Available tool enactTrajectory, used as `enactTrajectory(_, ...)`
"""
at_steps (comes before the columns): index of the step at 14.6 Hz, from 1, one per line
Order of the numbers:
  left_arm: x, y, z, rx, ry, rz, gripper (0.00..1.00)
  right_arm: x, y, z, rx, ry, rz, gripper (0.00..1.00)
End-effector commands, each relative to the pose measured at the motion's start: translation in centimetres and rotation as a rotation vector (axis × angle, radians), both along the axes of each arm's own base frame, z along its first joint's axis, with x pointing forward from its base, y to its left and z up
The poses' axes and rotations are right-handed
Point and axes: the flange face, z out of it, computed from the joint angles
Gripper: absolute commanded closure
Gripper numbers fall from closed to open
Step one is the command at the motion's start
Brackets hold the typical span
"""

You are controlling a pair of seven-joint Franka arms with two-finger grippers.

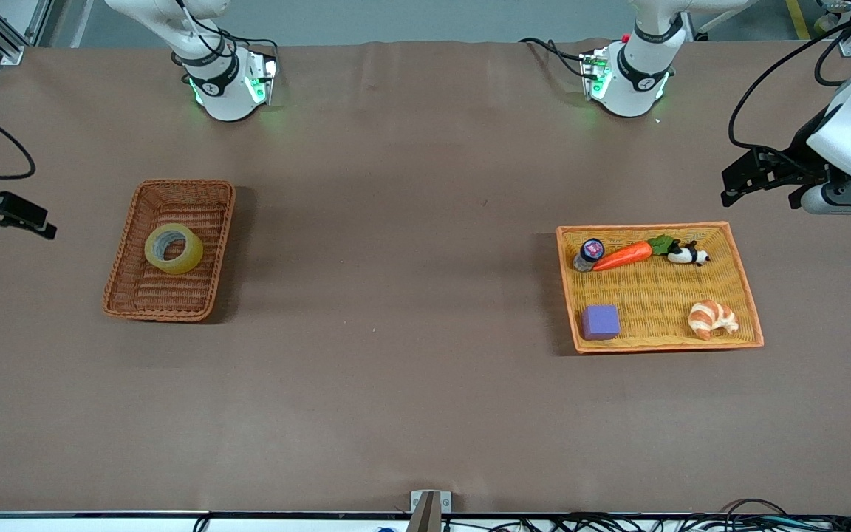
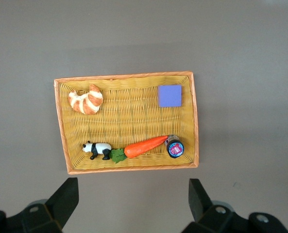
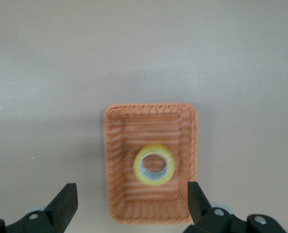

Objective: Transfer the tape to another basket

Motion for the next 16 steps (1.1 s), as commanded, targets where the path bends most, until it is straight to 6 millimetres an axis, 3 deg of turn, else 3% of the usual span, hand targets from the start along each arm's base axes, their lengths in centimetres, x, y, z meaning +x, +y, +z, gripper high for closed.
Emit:
enactTrajectory(1,-0.1,-0.2,0.4,-0.002,-0.013,0.002,0.0,-1.2,1.9,4.6,-0.004,0.027,-0.108,0.0)
enactTrajectory(4,-0.2,-0.5,0.5,-0.002,-0.012,0.017,0.0,-1.9,1.6,7.1,-0.004,-0.029,-0.012,0.0)
enactTrajectory(7,-0.4,-0.6,1.0,-0.005,-0.018,0.019,0.0,-2.1,1.3,5.8,-0.019,0.002,0.029,0.0)
enactTrajectory(16,-0.6,-0.5,1.4,-0.004,-0.018,0.017,0.0,-1.9,1.3,4.6,-0.035,-0.005,0.017,0.0)
